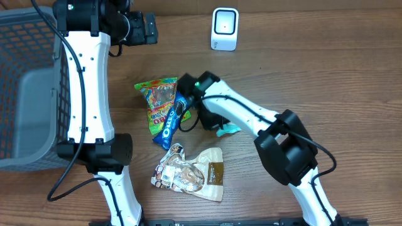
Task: Scan the item barcode
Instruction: 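Carry the tissue pack left toward the Oreo pack with the right gripper, then move the tissue pack right and release it on the table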
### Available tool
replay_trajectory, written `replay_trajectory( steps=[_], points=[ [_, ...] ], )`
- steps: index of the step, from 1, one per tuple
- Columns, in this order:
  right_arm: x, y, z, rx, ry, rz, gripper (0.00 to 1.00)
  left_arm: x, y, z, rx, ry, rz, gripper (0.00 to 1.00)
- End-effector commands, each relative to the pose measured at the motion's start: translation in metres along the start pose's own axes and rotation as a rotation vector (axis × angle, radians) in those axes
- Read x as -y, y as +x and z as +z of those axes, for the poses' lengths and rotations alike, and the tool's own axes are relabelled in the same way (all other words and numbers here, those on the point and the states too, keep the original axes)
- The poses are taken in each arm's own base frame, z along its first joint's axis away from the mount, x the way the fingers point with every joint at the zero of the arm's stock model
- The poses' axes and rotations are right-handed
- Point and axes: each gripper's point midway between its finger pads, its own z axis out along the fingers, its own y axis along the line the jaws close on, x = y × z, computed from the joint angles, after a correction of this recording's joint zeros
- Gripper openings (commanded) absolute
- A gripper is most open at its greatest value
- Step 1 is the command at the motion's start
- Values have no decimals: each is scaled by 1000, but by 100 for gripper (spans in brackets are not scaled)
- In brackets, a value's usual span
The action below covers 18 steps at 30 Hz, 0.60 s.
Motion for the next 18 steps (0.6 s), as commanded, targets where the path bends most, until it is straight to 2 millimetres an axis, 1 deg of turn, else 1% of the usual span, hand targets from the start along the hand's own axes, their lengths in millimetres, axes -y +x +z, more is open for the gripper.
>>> replay_trajectory(
  steps=[1, 2, 6, 8, 10, 12, 14, 15, 18],
  points=[
    [-20, -15, -62, 67, -361, -39, 4, -2, -2, 3, 0, -5, -9, 100],
    [-22, -17, -72, 77, -437, -51, 4, -2, -2, 3, 0, -5, -9, 100],
    [-25, -24, -119, 118, -857, -125, 4, -2, -2, 3, 0, -5, -10, 100],
    [-14, -28, -138, 154, -1066, -154, 4, -2, -2, 3, 0, -5, -9, 100],
    [1, -31, -147, 196, -1225, -170, 4, -2, -2, 3, 0, -5, -9, 100],
    [17, -31, -147, 232, -1335, -164, 4, -2, -2, 3, 0, -5, -9, 100],
    [31, -30, -138, 249, -1406, -133, 4, -2, -2, 3, 0, -5, -9, 100],
    [35, -28, -131, 249, -1429, -115, 4, -2, -2, 3, 0, -5, -9, 100],
    [46, -21, -99, 217, -1465, -29, 4, -2, -2, 3, 0, -5, -9, 100]
  ],
)
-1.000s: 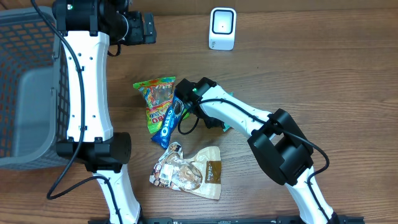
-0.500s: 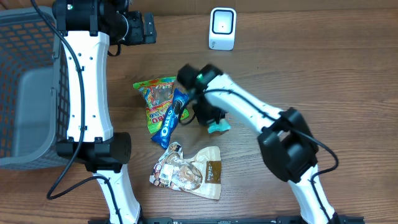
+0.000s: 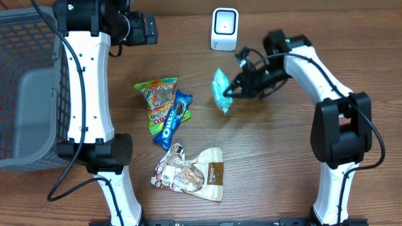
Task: Scan the item barcode
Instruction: 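Move the tissue pack right and release it on the table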
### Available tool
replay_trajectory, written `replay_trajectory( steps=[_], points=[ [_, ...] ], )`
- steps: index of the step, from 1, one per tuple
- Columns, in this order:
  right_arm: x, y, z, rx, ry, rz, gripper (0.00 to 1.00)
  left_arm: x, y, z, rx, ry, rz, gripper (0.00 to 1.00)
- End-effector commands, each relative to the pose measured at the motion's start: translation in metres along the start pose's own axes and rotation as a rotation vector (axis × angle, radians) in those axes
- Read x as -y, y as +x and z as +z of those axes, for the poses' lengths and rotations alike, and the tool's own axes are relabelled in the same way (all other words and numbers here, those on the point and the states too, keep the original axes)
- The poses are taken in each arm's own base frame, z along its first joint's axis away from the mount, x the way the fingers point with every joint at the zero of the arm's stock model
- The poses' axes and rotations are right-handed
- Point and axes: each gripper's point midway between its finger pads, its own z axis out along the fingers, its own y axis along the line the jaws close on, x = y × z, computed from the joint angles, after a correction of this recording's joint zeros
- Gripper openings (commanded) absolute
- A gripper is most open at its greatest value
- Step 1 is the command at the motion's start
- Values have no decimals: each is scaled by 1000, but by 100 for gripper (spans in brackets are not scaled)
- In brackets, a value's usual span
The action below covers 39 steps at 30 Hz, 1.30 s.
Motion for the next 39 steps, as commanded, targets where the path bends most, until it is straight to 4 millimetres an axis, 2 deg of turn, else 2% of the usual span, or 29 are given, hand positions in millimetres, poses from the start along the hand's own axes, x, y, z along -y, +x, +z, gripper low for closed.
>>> replay_trajectory(
  steps=[1, 4, 8, 9, 11, 13, 14, 16, 21, 24, 27, 32, 34, 36, 39],
  points=[
    [0, 16, 0, 37, -172, 3, 4, -2, -2, 3, 0, -5, -9, 100],
    [26, 25, -2, 49, -144, 94, 4, -2, -2, 3, 0, -5, -9, 99],
    [80, 38, -1, 44, 54, 309, 5, -2, -2, 3, 0, -5, -9, 100],
    [101, 46, 0, 38, 154, 385, 6, -2, -2, 3, 0, -5, -10, 100],
    [126, 56, -5, 30, 309, 475, 14, -2, -2, 3, 0, -5, -9, 100],
    [143, 63, -12, 34, 420, 542, 23, -2, -2, 3, 0, -5, -10, 100],
    [148, 65, -14, 34, 456, 562, 26, -2, -2, 3, 0, -5, -9, 100],
    [159, 71, -21, 38, 542, 605, 47, -2, -2, 3, 0, -5, -9, 100],
    [177, 82, -37, 42, 703, 668, 66, -2, -2, 3, 0, -5, -9, 100],
    [180, 85, -52, 36, 800, 690, 72, -2, -2, 3, 0, -5, -9, 100],
    [174, 80, -72, 32, 890, 688, 73, -2, -2, 3, 1, -5, -9, 100],
    [147, 57, -108, 67, 975, 656, 76, -2, -2, 3, 0, -5, -9, 100],
    [132, 45, -117, 91, 971, 640, 82, -2, -2, 3, 0, -5, -9, 100],
    [117, 36, -121, 109, 939, 629, 99, -2, -2, 3, 0, -5, -9, 100],
    [98, 27, -110, 116, 821, 623, 100, -2, -2, 3, 0, -5, -9, 100]
  ],
)
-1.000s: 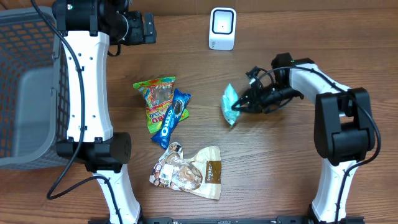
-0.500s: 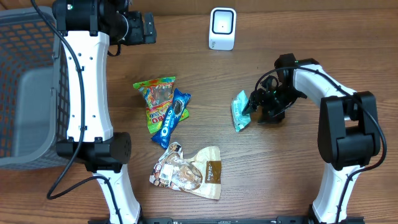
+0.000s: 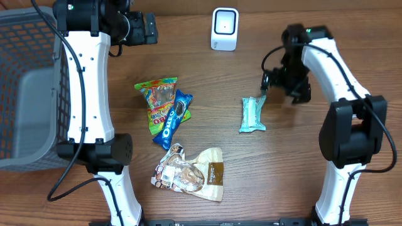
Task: Scan the item barcode
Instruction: 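Move the tissue pack right and release it on the table, then lower the right gripper onto the tissue pack and grasp it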
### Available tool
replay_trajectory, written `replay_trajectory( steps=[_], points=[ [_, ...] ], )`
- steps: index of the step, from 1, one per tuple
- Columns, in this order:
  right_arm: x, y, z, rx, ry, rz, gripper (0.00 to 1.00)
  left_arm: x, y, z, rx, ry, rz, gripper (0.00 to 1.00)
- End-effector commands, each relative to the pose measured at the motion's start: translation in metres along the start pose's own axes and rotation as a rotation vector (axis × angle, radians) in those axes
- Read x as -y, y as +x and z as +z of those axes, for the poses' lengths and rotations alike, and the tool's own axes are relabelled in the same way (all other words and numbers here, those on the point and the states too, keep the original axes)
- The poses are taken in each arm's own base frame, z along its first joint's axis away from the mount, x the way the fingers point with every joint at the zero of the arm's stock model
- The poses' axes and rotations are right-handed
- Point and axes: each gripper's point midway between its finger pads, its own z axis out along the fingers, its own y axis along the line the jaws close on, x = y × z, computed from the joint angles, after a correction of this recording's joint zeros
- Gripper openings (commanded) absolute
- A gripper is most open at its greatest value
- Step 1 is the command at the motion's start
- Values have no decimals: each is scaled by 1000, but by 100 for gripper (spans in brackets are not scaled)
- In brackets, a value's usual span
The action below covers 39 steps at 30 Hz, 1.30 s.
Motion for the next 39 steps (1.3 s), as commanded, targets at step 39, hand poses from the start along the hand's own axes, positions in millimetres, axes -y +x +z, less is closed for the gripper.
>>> replay_trajectory(
  steps=[39],
  points=[
    [-26, 78, 73, 134, -515, -54, 72, -2, -2, 3, 0, -5, -9, 100]
  ],
)
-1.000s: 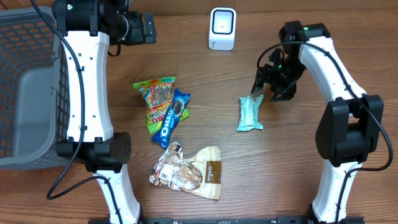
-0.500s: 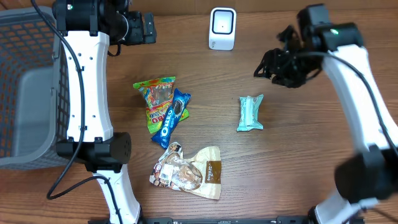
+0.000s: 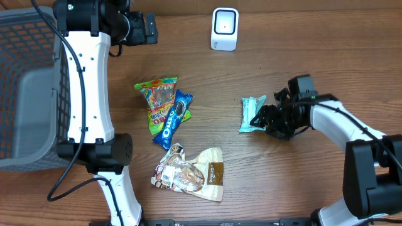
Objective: Scan the item barcode
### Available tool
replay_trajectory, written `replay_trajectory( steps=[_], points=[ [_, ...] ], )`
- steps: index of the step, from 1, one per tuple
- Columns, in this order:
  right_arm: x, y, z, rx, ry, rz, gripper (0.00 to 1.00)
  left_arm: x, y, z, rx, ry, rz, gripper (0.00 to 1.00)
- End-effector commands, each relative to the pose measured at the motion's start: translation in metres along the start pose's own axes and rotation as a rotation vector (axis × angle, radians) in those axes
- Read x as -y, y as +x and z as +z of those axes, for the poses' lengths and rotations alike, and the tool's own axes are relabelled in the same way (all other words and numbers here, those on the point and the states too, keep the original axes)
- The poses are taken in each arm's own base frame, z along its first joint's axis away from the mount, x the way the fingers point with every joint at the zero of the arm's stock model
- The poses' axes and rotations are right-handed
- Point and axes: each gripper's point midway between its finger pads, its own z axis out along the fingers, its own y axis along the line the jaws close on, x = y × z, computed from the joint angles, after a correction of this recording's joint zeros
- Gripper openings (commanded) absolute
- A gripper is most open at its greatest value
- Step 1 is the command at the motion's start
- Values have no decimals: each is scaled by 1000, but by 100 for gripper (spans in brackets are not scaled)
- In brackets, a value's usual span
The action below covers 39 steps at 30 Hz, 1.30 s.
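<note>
A teal snack packet (image 3: 252,114) lies flat on the wooden table, right of centre. My right gripper (image 3: 264,118) is low at the packet's right edge, pointing left at it, and its fingers look spread with nothing between them. The white barcode scanner (image 3: 225,28) stands at the back centre, well away from the packet. My left gripper (image 3: 149,29) hangs at the back left, empty, and its fingers appear apart.
A green candy bag (image 3: 159,102), a blue Oreo pack (image 3: 175,118) and a brown-and-white cookie bag (image 3: 188,174) lie left of centre. A grey mesh basket (image 3: 25,94) fills the left edge. The left arm's white links stand beside the basket.
My right gripper was up behind the teal packet near the back right. It is now down at the packet's right edge. The packet has not moved, nor has the left arm.
My right gripper was first down among the snacks at the centre, on the teal packet. Then it held the packet up near the scanner. Later the packet lay flat right of centre with the gripper away from it. Now the gripper is beside it again.
</note>
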Motion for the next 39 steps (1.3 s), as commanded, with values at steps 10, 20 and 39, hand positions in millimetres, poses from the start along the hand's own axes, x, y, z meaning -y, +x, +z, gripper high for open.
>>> replay_trajectory(
  steps=[10, 20, 39],
  points=[
    [-14, -25, 1, 120, -78, -102, 73, -2, -2, 3, 0, -5, -9, 100],
    [0, -24, 19, 84, -59, -112, 57, -2, -2, 3, 0, -5, -9, 100],
    [-29, -38, -19, 88, -14, -194, 4, -2, -2, 3, 0, -5, -9, 100]
  ],
)
